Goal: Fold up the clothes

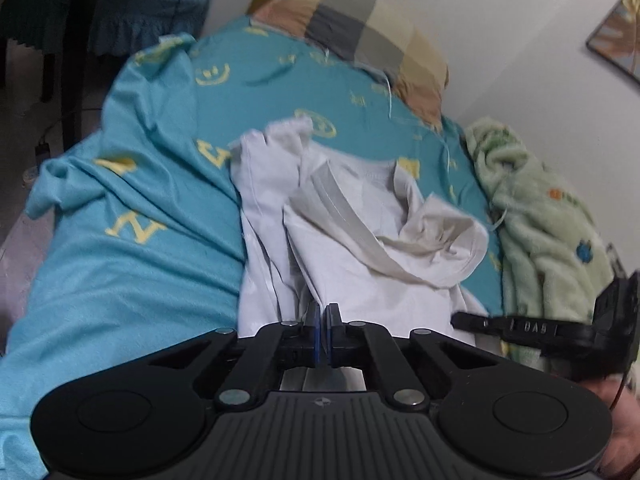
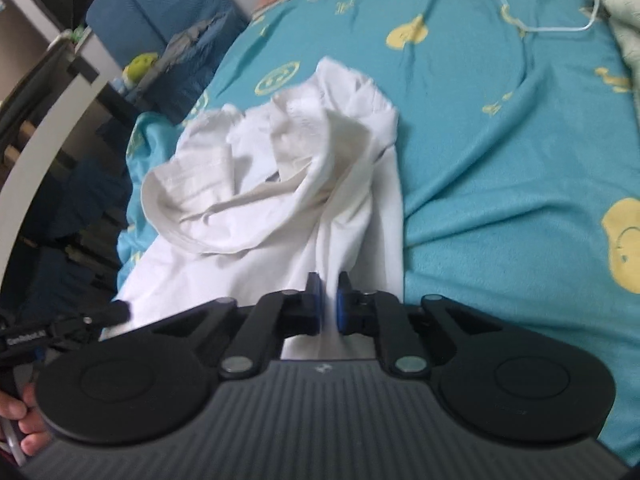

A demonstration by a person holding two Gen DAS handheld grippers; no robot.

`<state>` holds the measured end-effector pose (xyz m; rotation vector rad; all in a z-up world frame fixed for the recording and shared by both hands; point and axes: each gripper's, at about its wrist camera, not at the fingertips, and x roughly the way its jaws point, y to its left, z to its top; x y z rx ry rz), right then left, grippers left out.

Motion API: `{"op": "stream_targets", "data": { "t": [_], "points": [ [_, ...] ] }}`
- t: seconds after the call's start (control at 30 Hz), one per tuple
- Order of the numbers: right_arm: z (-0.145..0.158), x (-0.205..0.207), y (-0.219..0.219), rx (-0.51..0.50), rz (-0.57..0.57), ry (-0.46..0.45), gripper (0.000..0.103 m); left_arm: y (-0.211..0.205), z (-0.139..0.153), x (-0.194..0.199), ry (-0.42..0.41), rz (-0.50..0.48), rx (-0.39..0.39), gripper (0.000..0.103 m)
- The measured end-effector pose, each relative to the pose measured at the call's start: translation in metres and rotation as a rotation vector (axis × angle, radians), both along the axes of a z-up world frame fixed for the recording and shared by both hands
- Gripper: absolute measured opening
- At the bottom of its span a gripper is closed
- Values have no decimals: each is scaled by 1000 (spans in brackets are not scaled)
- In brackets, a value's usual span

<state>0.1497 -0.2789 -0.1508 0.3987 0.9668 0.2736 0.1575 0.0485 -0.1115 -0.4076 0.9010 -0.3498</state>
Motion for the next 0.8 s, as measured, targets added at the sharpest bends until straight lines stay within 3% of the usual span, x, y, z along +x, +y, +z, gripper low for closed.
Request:
{"op": "stream_targets", "data": {
  "t": [0.1, 0.23, 0.33, 0.5, 0.57, 0.6, 0.8],
  "points": [
    [4, -1, -11, -29, -41, -12, 7, 7, -2, 2, 26, 24, 15, 3],
    [-20, 6, -17, -72, -68, 66, 6, 5, -16, 9, 74, 23, 42, 4],
    [-24, 9, -22, -37, -93, 79, 7, 5, -20, 13, 91, 30, 49, 8],
    [-12, 7, -32, 25, -154, 59, 7, 10, -4, 4, 75, 83, 34, 34],
    [-1, 2, -30, 29, -164, 35, 9, 12, 6, -6, 64, 109, -7, 64],
    [6, -3, -30, 35, -180, 29, 9, 13, 10, -12, 56, 126, -22, 71],
    [41, -42, -21, 146, -212, 20, 9, 8, 27, -53, 76, 166, -161, 81]
  ]
}}
